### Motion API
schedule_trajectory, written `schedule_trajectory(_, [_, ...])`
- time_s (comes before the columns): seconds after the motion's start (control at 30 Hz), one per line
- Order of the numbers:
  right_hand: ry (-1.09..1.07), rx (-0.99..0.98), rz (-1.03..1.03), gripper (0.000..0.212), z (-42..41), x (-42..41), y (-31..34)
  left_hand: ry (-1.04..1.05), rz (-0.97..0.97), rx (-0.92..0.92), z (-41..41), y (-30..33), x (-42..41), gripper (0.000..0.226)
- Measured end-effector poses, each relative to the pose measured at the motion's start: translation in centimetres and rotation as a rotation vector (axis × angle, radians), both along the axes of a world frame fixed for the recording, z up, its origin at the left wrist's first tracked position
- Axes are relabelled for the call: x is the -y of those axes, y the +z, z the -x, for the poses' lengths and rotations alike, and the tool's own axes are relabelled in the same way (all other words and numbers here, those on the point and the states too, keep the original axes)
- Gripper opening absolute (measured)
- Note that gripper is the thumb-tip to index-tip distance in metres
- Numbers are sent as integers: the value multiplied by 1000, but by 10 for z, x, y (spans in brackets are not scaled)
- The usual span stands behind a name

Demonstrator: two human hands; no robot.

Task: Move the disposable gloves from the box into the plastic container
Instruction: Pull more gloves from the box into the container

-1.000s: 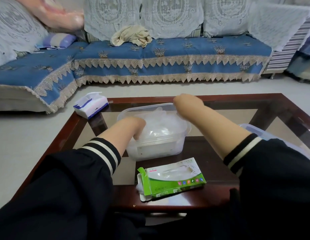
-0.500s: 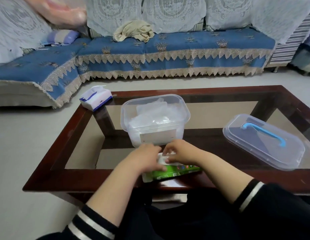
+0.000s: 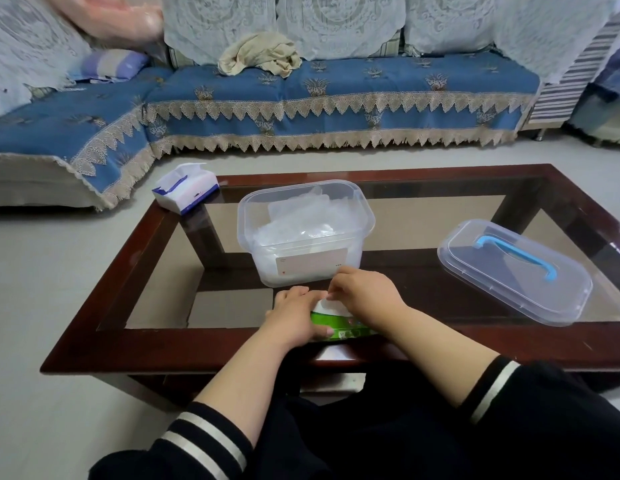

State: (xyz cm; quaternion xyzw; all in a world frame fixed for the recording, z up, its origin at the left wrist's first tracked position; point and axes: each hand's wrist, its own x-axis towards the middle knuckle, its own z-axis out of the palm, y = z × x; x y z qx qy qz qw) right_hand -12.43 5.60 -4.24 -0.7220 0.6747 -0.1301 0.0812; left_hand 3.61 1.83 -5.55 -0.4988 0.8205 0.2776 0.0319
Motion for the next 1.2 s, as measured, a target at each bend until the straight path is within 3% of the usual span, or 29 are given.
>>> schedule_trajectory(0.1, [-48, 127, 122, 15, 1, -5, 5, 24, -11, -15, 0, -4, 2, 67])
schedule_trajectory(0.23, [-172, 496, 347, 8, 7, -11, 17, 15, 10, 16, 1, -5, 3, 68])
schedule_trajectory(0.37, [-234, 841, 540, 18, 13, -10, 71, -20, -3, 41, 1, -3, 0, 79])
schedule_trajectory(0.47, [-133, 811, 639, 5, 18, 2, 121, -22, -15, 30, -1, -5, 1, 80])
schedule_trajectory(0.67, [-23, 530, 767, 12, 12, 45, 174, -32, -18, 22, -3, -7, 5, 81])
schedule_trajectory(0.77, [46, 360, 719, 20, -1, 63, 169, -20, -30, -5, -6, -5, 5, 78])
schedule_trajectory(0.83, [55, 326, 629, 22, -3, 64, 158, 59, 67, -158, -4, 6, 0, 60])
schedule_trajectory(0.9, [67, 373, 570, 20, -7, 67, 150, 339, 221, -551, -12, 23, -1, 46])
schedule_trajectory(0.97, [69, 409, 539, 16, -9, 64, 144, 566, 237, -1040, -22, 47, -1, 70])
schedule_trajectory(1.03, [78, 420, 499, 13, -11, 58, 138, 600, 74, -1323, -29, 67, 5, 91])
schedule_trajectory(1.1, [83, 405, 462, 13, -13, 53, 130, 581, -52, -1379, -29, 83, 10, 98])
schedule_trajectory(1.2, [78, 410, 428, 13, -14, 48, 124, 692, 24, -1274, -26, 97, 13, 95])
